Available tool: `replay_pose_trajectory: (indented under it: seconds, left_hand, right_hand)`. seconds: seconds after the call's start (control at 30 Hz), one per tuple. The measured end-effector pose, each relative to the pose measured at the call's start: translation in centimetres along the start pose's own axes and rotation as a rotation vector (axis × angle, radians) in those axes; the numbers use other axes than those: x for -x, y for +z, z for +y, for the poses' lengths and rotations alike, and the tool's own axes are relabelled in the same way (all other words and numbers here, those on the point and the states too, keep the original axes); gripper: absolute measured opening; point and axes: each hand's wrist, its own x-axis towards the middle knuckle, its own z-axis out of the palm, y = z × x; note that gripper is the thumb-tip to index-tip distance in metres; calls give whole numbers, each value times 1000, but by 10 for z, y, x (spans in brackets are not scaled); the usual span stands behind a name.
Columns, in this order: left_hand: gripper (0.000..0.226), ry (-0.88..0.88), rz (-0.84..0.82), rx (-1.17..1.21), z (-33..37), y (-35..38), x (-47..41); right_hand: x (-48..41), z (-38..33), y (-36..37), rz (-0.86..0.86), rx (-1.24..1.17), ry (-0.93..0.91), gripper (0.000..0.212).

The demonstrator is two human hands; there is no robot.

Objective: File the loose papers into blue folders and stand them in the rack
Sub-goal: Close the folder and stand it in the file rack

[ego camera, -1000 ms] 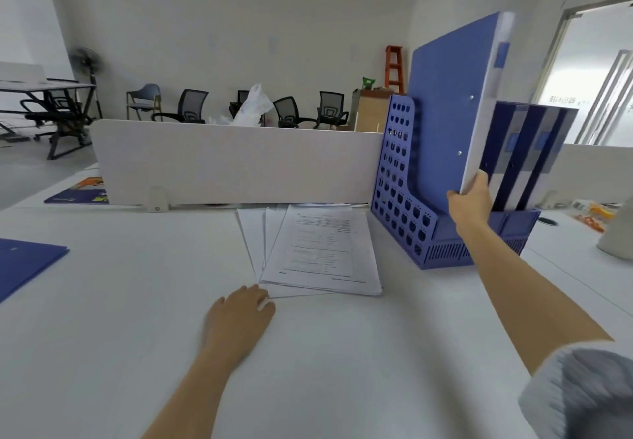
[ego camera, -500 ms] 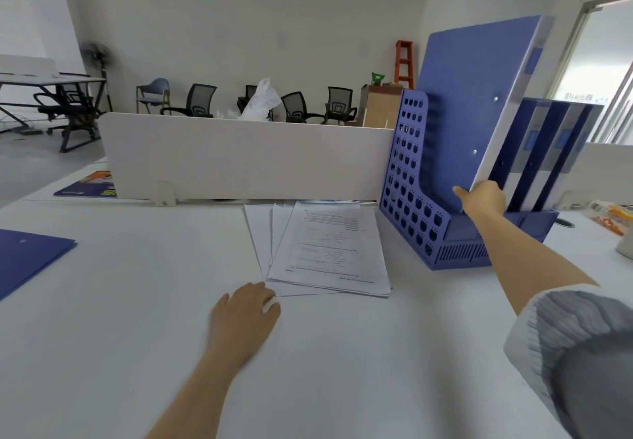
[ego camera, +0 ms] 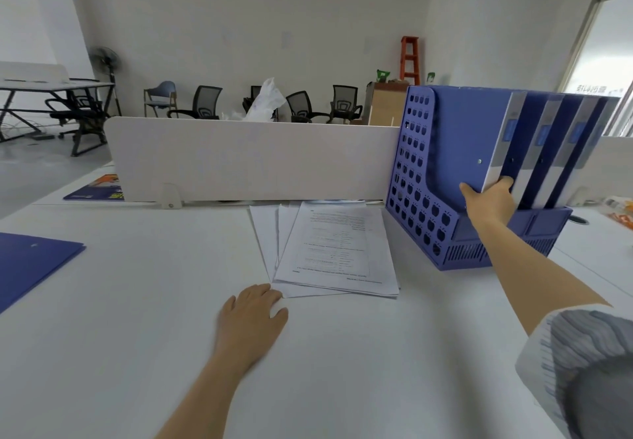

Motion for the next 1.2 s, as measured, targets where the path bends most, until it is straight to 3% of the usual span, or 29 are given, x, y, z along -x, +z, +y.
replay_pose_trajectory:
  seconds: [0.17, 0.33, 0.53, 0.6, 0.7, 0.8, 0.9, 1.03, 1.2]
  left_hand:
    - [38, 4, 9, -1, 0, 0, 0]
    - [37, 1, 23, 26, -1, 1, 0]
    - [33, -32, 71, 168, -3, -1, 1]
    - [34, -127, 86, 298, -6, -2, -1]
    - [36, -267, 44, 569, -7, -10, -3]
    - [39, -247, -16, 686, -11, -23, 9]
    - [36, -93, -158, 574, -28, -34, 28]
    - [37, -22, -202, 384, -67, -58, 51]
    - [40, -193, 65, 98, -132, -95, 75]
  right_hand:
    - [-5, -2, 2, 27, -137, 27, 64]
    - [12, -1, -3, 37, -76, 50, 75]
    - [85, -7, -5, 16, -47, -241, 60]
    - [122, -10, -1, -89, -83, -351, 60]
    - [174, -16, 7, -384, -58, -406, 57]
    - [215, -21, 21, -607, 16, -420, 54]
    - [247, -25, 35, -747, 56, -436, 56]
    - [282, -37, 53, -885, 160, -492, 57]
    - [331, -58, 79, -1012, 266, -607, 57]
